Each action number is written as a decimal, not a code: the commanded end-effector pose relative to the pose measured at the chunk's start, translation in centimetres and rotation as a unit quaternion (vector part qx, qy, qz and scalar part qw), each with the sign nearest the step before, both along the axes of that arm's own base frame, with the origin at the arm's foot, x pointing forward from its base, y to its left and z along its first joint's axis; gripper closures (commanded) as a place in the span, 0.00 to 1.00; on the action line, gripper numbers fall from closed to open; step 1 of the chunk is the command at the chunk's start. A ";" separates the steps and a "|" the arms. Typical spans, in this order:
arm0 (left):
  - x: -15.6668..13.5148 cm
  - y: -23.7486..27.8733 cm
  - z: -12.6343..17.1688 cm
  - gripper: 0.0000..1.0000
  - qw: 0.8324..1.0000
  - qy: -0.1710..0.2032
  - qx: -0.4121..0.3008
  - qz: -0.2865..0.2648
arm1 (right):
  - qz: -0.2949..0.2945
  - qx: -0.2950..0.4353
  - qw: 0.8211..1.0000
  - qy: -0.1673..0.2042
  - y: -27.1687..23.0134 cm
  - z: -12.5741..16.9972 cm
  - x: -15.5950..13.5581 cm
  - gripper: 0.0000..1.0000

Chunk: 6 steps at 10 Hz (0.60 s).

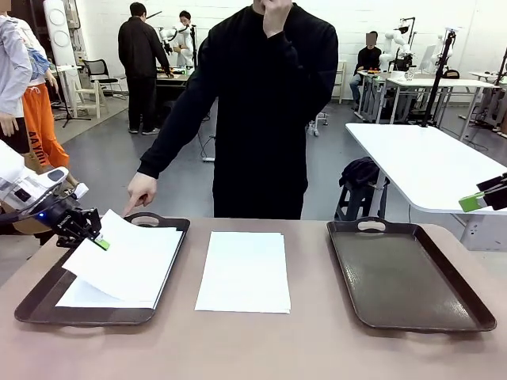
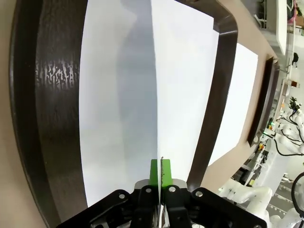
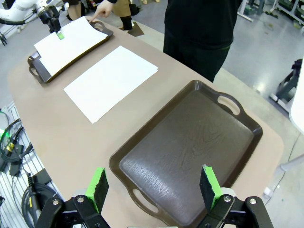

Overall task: Sort the A4 documents.
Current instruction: Place the A4 Paper in the designated Handle tray.

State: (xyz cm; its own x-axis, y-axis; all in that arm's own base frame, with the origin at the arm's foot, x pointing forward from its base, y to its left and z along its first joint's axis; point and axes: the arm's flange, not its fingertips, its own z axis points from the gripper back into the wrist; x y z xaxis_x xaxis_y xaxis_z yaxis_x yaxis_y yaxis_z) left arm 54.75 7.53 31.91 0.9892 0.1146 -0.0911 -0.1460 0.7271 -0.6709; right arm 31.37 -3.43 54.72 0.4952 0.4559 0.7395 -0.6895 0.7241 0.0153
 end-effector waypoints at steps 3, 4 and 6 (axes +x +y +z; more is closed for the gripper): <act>0.6 -0.2 0.7 0.70 0.999 0.019 0.032 -0.023 | 0.003 0.003 1.000 0.002 0.1 -0.1 0.1 0.00; 0.5 -0.1 0.9 0.60 0.998 0.017 0.052 -0.024 | 0.003 0.003 1.000 0.002 0.1 -0.1 0.1 0.00; 0.4 0.2 1.5 0.40 0.998 0.011 0.065 -0.024 | 0.003 0.003 1.000 0.002 0.1 -0.1 0.1 0.00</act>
